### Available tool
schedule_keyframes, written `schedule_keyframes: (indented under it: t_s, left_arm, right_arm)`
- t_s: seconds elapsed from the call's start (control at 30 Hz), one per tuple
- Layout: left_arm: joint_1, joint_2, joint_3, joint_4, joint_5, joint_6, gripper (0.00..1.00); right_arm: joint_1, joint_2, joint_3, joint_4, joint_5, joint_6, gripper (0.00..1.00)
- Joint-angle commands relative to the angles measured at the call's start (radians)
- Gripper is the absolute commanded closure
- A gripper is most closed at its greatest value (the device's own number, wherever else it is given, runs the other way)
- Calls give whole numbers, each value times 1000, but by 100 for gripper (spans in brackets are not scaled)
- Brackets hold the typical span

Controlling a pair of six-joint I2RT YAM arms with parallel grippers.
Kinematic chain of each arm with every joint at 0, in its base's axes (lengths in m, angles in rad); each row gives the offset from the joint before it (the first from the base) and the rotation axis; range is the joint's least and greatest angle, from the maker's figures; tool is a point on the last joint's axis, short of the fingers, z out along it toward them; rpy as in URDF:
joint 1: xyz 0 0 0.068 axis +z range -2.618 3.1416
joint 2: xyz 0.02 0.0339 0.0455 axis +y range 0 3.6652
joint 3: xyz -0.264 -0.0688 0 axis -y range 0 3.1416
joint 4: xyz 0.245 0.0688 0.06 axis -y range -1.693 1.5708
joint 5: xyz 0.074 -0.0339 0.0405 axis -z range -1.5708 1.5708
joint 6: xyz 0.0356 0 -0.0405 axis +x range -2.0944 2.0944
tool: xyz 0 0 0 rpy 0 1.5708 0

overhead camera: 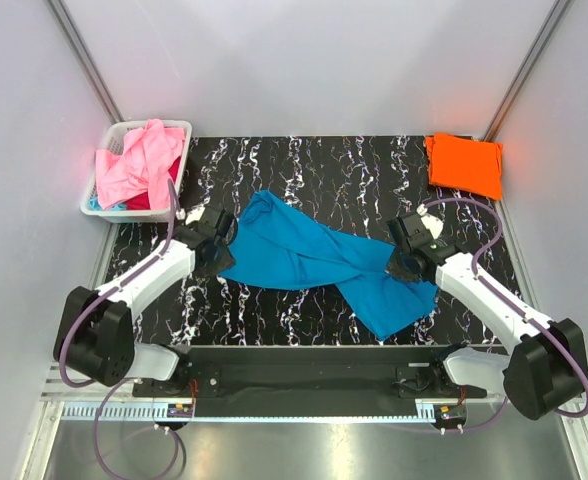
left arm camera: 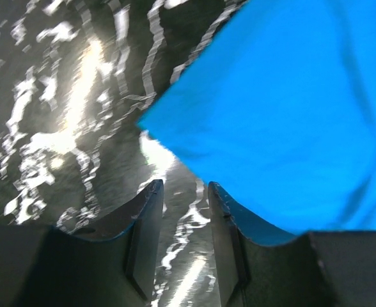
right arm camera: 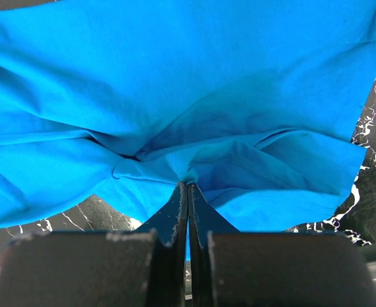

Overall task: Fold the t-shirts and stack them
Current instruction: Flatten the tshirt out

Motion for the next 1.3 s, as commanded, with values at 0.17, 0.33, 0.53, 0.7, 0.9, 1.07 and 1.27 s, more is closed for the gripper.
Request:
schedule_keyframes:
  t_s: [0.17,0.33,0.53,0.7,0.9,1.07,1.27]
  left_arm:
    - [-3,39,11,-70,-184,-91,66]
    - [-3,133,38,-71,-178,-99,66]
    - [-1,188,58,-39,-158,-85,64]
    - [6,199,64,-4,-151,-73,59]
    - [23,216,35,38,-120,-62,55]
    - [51,252,-15,143,-42,-56,53]
    - [66,266,-25,167,-14,-54,65]
  right_arm:
    - [5,-9,28,18,2,10,100]
    - [5,-12,32,17,-1,7,100]
    - [5,-10,36,20,-8,3,100]
    - [5,3,45,20,-14,-3,100]
    - [5,17,45,20,-20,-5,100]
    - [5,17,45,20,-21,-9,100]
    - [7,14,51,15,-28,-11,100]
